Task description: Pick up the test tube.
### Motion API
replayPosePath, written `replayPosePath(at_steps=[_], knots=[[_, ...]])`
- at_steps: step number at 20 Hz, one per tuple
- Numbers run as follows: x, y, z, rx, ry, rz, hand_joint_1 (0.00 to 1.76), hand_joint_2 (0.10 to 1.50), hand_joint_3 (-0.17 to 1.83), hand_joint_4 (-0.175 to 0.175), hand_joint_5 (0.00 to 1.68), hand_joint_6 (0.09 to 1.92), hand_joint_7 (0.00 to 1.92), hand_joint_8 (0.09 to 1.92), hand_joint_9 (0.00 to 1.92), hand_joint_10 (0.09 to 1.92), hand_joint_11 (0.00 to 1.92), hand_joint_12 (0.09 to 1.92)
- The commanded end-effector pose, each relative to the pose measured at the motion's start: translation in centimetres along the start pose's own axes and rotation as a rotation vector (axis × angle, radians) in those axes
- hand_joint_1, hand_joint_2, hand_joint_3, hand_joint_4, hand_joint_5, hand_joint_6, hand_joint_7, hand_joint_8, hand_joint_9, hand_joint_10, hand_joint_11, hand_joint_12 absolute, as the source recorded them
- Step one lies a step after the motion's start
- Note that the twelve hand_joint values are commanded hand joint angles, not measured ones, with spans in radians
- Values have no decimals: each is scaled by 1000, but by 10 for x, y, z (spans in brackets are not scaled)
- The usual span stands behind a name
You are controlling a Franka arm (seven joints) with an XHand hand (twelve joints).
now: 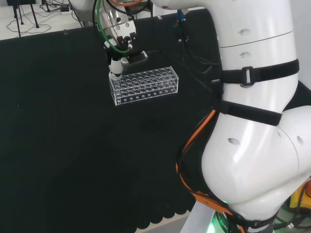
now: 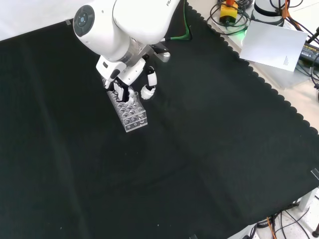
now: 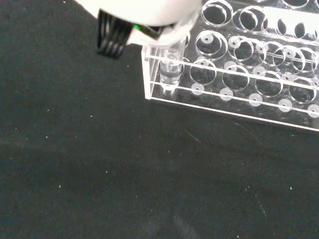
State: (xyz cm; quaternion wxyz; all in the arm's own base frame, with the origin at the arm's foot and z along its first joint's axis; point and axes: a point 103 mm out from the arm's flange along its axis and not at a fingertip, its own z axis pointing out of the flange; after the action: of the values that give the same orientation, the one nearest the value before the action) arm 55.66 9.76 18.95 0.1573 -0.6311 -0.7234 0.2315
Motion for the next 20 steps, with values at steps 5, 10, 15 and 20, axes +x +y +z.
replayPosePath(at_steps=[5, 10, 15, 20], knots=[[-3, 4, -2, -81, 25, 15, 1214, 862, 359, -175, 1094, 813, 1273, 772, 1093, 677, 510, 1346], [-6, 3, -8, -144, 47, 27, 1372, 732, 557, -175, 1155, 791, 1262, 870, 1173, 639, 629, 1268], [-8, 2, -14, -171, 55, 32, 1421, 675, 611, -175, 1210, 714, 1321, 862, 1241, 487, 681, 1241], [-9, 0, -20, -177, 61, 30, 1427, 643, 637, -175, 1258, 640, 1361, 800, 1308, 370, 691, 1237]])
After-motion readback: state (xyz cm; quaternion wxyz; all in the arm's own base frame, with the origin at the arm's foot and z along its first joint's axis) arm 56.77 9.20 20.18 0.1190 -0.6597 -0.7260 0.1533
